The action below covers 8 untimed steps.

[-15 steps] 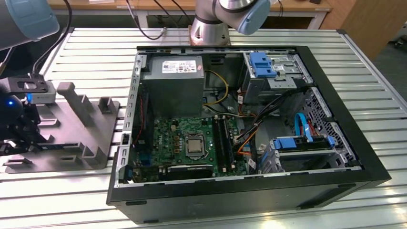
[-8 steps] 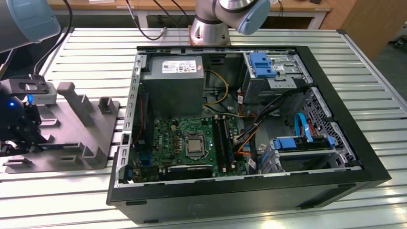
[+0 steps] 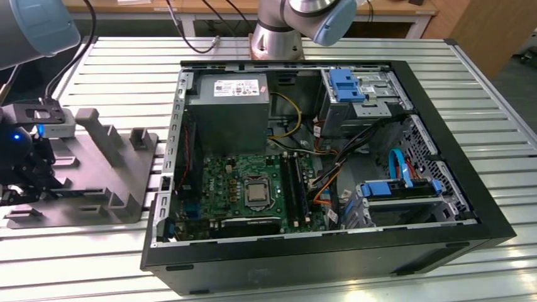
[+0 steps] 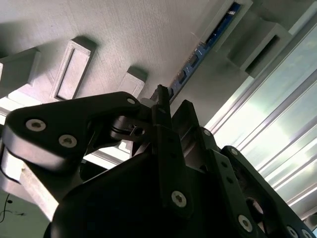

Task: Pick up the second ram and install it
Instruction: 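Pick up the second ram and move it above second insertion slot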

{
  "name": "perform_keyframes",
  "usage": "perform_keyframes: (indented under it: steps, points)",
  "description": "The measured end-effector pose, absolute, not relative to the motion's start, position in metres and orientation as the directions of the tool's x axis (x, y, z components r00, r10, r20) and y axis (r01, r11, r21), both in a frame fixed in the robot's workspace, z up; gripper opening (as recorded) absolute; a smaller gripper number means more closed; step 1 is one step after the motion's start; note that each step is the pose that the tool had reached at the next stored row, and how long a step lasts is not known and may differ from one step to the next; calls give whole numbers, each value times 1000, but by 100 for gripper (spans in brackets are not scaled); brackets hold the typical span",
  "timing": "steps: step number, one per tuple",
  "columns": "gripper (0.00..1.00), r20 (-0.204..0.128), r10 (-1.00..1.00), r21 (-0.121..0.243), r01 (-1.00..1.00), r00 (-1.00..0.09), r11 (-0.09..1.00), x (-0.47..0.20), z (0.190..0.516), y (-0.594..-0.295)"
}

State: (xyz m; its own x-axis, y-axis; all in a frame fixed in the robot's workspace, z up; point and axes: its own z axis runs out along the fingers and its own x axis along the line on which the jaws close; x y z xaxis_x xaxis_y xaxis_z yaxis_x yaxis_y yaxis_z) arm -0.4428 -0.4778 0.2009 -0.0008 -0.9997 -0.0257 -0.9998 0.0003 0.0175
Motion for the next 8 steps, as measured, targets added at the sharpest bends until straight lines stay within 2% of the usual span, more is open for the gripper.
perform_keyframes:
  steps: [8]
  points:
    - [30,-26,-1000,18,-1000,-1,0,-443,198,-478]
